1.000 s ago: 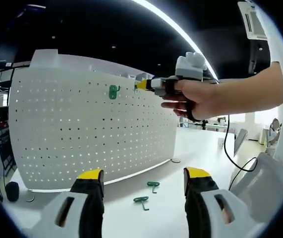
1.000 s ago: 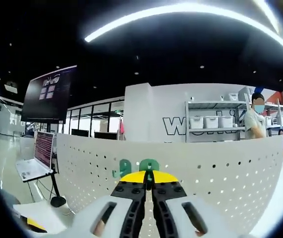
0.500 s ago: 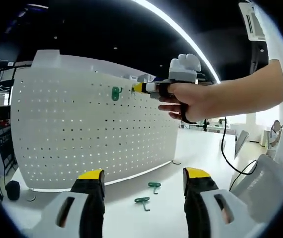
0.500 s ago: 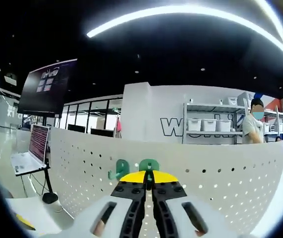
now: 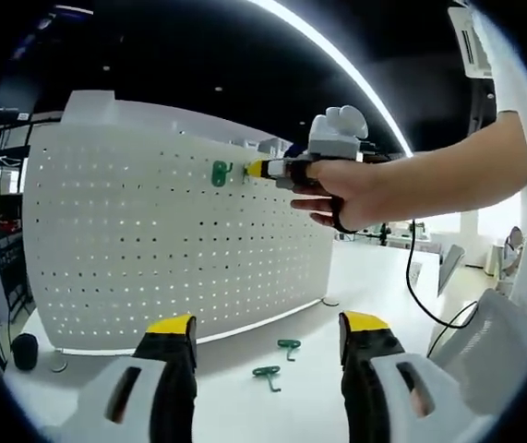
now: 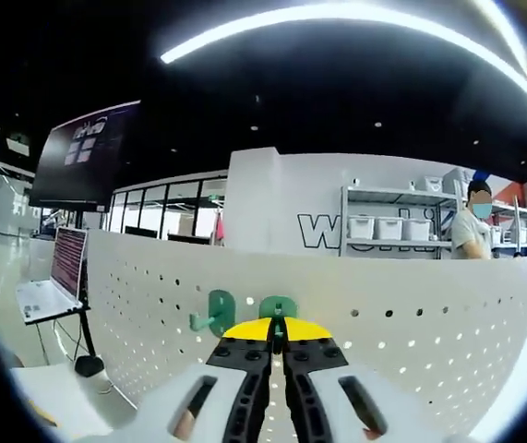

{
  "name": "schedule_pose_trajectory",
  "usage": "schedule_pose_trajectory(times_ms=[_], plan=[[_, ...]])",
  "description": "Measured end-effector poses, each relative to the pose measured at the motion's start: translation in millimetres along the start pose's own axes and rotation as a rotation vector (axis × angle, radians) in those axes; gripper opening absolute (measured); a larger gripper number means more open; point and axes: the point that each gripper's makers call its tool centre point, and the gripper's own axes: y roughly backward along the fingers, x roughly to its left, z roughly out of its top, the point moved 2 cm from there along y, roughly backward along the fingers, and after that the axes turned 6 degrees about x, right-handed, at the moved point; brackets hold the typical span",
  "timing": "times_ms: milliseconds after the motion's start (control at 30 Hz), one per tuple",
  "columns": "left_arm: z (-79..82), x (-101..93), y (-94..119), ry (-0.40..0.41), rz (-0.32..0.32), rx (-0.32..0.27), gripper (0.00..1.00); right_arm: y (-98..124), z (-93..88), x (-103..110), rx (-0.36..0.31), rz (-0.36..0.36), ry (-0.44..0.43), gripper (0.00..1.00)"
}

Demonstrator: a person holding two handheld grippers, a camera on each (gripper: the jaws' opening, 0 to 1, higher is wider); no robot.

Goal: Insert the hook assembly into the mounting plate slot until the hook locks in place.

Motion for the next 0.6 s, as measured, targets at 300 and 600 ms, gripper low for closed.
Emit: schedule_pose_trajectory(times_ms=[300, 600], plan=[[1.2, 5.5, 3.0, 0.028, 0.021, -0.011, 0.64, -6.6, -3.0, -0.1, 0.011, -0.011, -0.016, 0.01], [-0.4, 4.5, 3.1, 0.033, 0.022, -0.007, 0.64, -9.6, -3.4, 1.2, 0.022, -0.118, -0.062, 0.02]])
